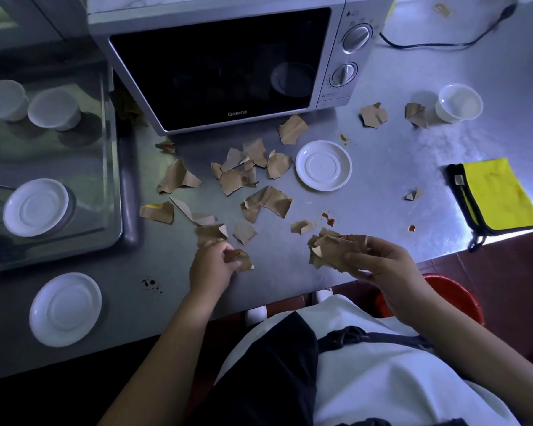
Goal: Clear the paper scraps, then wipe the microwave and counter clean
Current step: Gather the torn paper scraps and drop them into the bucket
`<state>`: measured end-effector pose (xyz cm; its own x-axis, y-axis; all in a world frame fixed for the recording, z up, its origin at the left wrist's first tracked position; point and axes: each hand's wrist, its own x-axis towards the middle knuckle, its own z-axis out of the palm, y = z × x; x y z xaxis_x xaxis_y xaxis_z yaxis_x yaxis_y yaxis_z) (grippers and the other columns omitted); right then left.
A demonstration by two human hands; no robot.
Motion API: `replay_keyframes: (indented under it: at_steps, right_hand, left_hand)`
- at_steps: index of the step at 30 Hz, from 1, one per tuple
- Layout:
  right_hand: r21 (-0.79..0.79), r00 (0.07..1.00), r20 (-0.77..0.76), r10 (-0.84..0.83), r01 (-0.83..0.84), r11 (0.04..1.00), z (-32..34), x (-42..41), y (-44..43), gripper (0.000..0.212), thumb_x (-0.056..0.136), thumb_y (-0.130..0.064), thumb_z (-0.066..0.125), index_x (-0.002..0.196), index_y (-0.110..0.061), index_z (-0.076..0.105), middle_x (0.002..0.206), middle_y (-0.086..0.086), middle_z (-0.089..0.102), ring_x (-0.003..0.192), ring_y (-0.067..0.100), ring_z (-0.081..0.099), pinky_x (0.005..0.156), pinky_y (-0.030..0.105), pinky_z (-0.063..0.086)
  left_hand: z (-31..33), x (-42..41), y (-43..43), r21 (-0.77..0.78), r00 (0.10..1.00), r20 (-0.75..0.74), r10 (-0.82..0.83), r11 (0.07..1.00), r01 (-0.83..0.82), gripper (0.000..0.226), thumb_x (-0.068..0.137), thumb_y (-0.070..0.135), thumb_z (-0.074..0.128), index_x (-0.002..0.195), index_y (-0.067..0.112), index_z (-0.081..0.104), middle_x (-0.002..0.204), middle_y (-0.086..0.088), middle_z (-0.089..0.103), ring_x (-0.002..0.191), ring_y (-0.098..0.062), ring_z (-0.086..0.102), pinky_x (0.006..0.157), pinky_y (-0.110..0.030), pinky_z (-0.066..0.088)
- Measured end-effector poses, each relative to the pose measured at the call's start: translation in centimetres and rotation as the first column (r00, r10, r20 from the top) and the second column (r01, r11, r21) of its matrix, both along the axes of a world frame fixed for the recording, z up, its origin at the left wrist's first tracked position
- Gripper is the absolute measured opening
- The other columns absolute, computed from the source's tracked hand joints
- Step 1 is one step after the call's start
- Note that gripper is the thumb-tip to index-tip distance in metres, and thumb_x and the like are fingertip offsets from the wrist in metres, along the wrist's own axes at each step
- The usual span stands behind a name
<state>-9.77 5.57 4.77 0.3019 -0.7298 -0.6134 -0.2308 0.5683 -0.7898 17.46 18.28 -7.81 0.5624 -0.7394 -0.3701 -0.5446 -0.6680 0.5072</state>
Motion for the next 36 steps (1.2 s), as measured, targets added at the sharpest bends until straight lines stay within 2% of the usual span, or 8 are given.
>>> replay_keyframes:
  at_steps: [3, 9, 17, 22, 26, 29, 32, 36]
  right_hand:
    - [0.001, 1.0, -0.009, 0.001, -0.001, 1.0, 0.0, 0.0, 0.0, 0.023, 0.087, 0.01, 0.062, 0.102, -0.004, 0.073, 0.098, 0.014, 0.076, 0.085, 0.024, 0.075, 0.066, 0.021, 0.058]
    - [0.009, 1.0, -0.008, 0.019, -0.019, 1.0, -0.1, 0.4, 0.1, 0.024, 0.087, 0.009, 0.062, 0.106, -0.003, 0.072, 0.101, 0.017, 0.075, 0.092, 0.031, 0.073, 0.071, 0.024, 0.059]
    - [0.003, 0.999, -0.029, 0.025, -0.025, 1.0, -0.2, 0.6, 0.5, 0.024, 0.087, 0.01, 0.063, 0.108, -0.001, 0.071, 0.103, 0.02, 0.074, 0.095, 0.036, 0.071, 0.079, 0.033, 0.059]
    - [0.0, 0.999, -0.041, 0.022, -0.022, 1.0, -0.2, 0.3, 0.8, 0.025, 0.086, 0.01, 0.063, 0.108, 0.0, 0.071, 0.104, 0.022, 0.073, 0.1, 0.041, 0.069, 0.093, 0.045, 0.056]
    - [0.004, 0.999, -0.047, 0.008, -0.008, 1.0, -0.4, -0.3, 1.0, 0.025, 0.086, 0.01, 0.063, 0.106, -0.002, 0.072, 0.104, 0.022, 0.073, 0.101, 0.039, 0.069, 0.092, 0.045, 0.056]
    - [0.0, 0.999, -0.052, -0.006, 0.006, 1.0, -0.5, -0.9, 0.9, 0.025, 0.086, 0.009, 0.063, 0.106, -0.003, 0.073, 0.104, 0.02, 0.073, 0.1, 0.037, 0.07, 0.089, 0.041, 0.057]
    - [0.004, 0.999, -0.05, -0.015, 0.015, 1.0, -0.7, -1.4, 0.7, 0.026, 0.087, 0.009, 0.063, 0.108, -0.003, 0.072, 0.107, 0.021, 0.072, 0.101, 0.037, 0.07, 0.093, 0.045, 0.056]
    - [0.006, 0.998, -0.046, -0.039, 0.04, 0.999, -0.4, -1.7, 0.4, 0.025, 0.087, 0.009, 0.063, 0.106, -0.003, 0.072, 0.107, 0.022, 0.072, 0.099, 0.038, 0.07, 0.093, 0.046, 0.056]
  left_hand:
    - [0.0, 0.1, 0.5, -0.038, 0.999, 0.032, 0.024, 0.999, -0.023, 0.017, 0.076, 0.02, 0.083, 0.088, 0.015, 0.071, 0.102, -0.004, 0.056, 0.096, -0.025, 0.054, 0.073, -0.037, 0.051]
    - [0.1, 2.8, 2.1, -0.016, 0.983, -0.117, 0.141, 0.99, -0.143, 0.023, 0.079, 0.02, 0.082, 0.099, 0.014, 0.074, 0.089, 0.001, 0.07, 0.082, -0.018, 0.062, 0.07, -0.026, 0.043]
    - [2.1, 8.2, -0.1, -0.004, 0.988, -0.146, 0.05, 0.999, -0.051, 0.021, 0.073, 0.019, 0.085, 0.067, 0.031, 0.069, 0.063, 0.014, 0.065, 0.061, -0.008, 0.055, 0.057, -0.023, 0.038]
    - [1.7, 8.5, -2.5, 0.044, 0.995, -0.049, -0.082, 0.995, 0.084, 0.022, 0.077, 0.02, 0.081, 0.087, 0.03, 0.063, 0.085, 0.007, 0.065, 0.079, -0.022, 0.062, 0.068, -0.033, 0.047]
    - [1.1, 7.9, -3.0, 0.066, 0.99, -0.01, -0.139, 0.988, 0.14, 0.034, 0.08, 0.019, 0.077, 0.107, 0.033, 0.063, 0.096, 0.009, 0.067, 0.087, -0.021, 0.064, 0.072, -0.033, 0.05]
    - [0.6, 7.8, -3.0, 0.075, 0.989, 0.002, -0.15, 0.986, 0.15, 0.027, 0.078, 0.022, 0.077, 0.1, 0.034, 0.066, 0.096, 0.012, 0.068, 0.086, -0.018, 0.064, 0.07, -0.032, 0.048]
    - [0.3, 8.0, -3.3, 0.117, 0.981, 0.046, -0.188, 0.976, 0.181, 0.018, 0.079, 0.023, 0.079, 0.091, 0.029, 0.067, 0.101, 0.003, 0.065, 0.087, -0.022, 0.061, 0.071, -0.031, 0.046]
    - [0.4, 7.8, -3.7, 0.123, 0.981, 0.059, -0.186, 0.976, 0.178, 0.029, 0.074, 0.018, 0.082, 0.091, 0.031, 0.062, 0.102, -0.001, 0.055, 0.088, -0.025, 0.059, 0.077, -0.036, 0.051]
